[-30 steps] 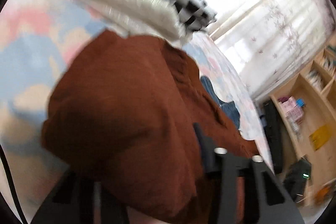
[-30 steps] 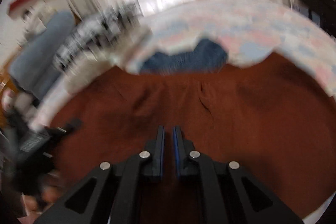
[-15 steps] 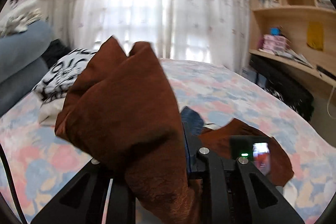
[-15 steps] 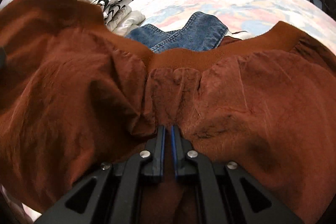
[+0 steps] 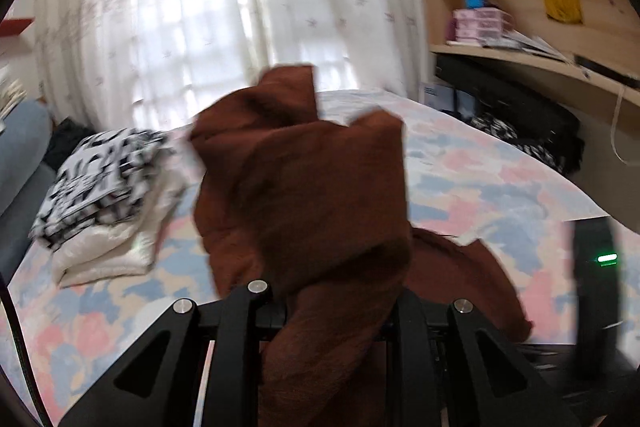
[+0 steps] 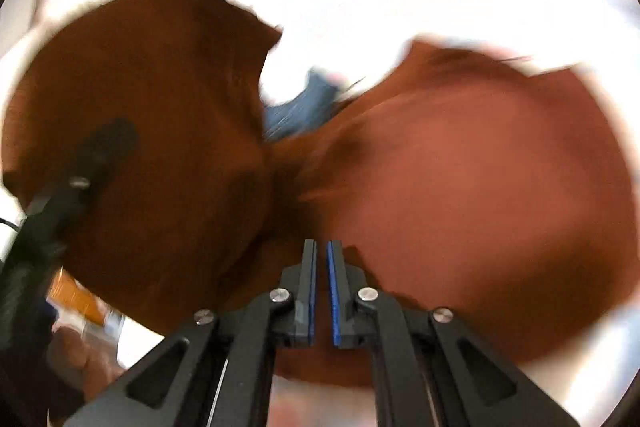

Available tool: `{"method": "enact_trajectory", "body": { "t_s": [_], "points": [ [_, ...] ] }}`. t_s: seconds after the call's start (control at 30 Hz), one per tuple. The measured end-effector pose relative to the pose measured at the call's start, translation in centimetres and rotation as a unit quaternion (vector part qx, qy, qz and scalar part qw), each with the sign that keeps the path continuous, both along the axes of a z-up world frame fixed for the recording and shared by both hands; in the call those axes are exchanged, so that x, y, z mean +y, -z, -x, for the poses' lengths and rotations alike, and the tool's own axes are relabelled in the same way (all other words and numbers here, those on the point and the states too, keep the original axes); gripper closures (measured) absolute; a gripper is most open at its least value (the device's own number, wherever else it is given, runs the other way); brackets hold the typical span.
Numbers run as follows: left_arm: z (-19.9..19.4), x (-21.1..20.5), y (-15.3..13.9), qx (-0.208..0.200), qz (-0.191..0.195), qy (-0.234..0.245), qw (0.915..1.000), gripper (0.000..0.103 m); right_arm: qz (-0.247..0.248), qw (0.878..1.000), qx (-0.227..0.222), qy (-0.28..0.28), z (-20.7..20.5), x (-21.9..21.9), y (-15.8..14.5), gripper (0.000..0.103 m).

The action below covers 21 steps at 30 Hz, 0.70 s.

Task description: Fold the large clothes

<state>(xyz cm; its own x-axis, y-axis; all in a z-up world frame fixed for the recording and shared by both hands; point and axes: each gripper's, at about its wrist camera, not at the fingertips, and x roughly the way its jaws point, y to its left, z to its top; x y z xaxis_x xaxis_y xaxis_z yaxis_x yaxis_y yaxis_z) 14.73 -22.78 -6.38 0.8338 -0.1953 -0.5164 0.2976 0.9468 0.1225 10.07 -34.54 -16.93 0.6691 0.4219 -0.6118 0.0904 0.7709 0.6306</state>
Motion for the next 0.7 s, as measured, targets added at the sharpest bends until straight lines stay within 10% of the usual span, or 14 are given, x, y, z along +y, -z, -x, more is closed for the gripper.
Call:
{"method": "enact_trajectory", "body": {
  "t_s": [0.2, 0.37, 0.7],
  "points": [
    [0.0, -10.4, 6.8, 0.019, -0.099, 0.076, 0.992, 0.08, -0.001, 0.988, 0.021, 0.154, 7.4, -9.8, 2.1, 0.096],
    [1.3, -14.9, 13.5, 0.033, -0.203, 0.089, 0.9746, 0.079, -0.059, 0.983, 0.034, 0.171, 9.1, -11.9, 4.8, 0.094],
    [0.7, -11.6, 7.9, 0.123, 0.045, 0.105, 0.9857, 0.073, -0.05, 0.986, 0.015, 0.157, 8.2, -11.0, 5.1, 0.093]
  ]
}}
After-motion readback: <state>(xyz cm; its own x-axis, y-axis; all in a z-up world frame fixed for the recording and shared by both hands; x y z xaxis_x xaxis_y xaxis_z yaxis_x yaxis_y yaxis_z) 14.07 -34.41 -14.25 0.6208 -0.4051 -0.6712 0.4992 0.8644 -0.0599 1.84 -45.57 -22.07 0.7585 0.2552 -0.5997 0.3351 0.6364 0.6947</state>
